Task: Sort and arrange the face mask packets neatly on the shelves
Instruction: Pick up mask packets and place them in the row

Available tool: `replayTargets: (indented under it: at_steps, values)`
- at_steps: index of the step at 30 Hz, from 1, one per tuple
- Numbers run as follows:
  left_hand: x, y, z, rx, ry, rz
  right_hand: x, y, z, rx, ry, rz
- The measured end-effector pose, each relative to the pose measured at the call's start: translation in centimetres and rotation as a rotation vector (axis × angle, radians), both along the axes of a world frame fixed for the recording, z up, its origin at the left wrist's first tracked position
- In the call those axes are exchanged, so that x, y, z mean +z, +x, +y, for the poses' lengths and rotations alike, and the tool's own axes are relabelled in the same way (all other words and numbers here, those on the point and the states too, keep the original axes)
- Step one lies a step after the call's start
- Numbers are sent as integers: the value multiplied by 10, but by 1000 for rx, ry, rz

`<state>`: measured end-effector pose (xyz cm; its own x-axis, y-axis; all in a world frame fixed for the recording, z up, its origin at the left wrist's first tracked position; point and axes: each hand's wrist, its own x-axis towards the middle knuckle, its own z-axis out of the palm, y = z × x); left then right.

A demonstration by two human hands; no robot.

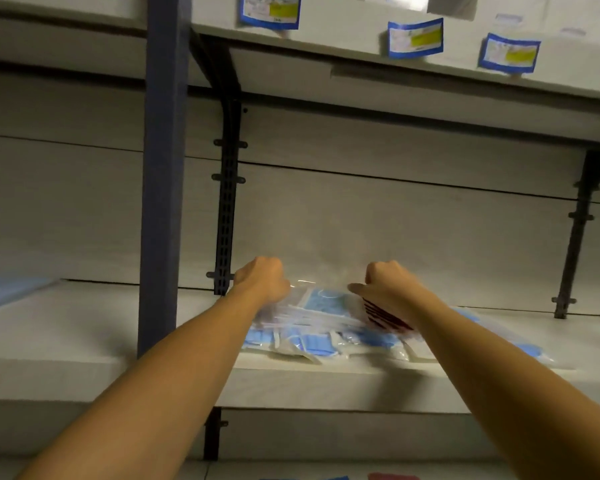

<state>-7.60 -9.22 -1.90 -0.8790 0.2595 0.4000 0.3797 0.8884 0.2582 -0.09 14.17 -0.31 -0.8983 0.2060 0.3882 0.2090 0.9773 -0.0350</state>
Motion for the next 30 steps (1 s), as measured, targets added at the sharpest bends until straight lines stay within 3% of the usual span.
replayTargets:
  at_steps: [12,20,30]
  values:
    - [-25,-19,-6,56,160,27,-24,-48,11,108,-294,-103]
    - [-33,-32,-10,8,82,131,-39,-53,21,224,-589,-93]
    - [-36,-26,-11,1,85,147,-42,-61,26,228,-587,-72]
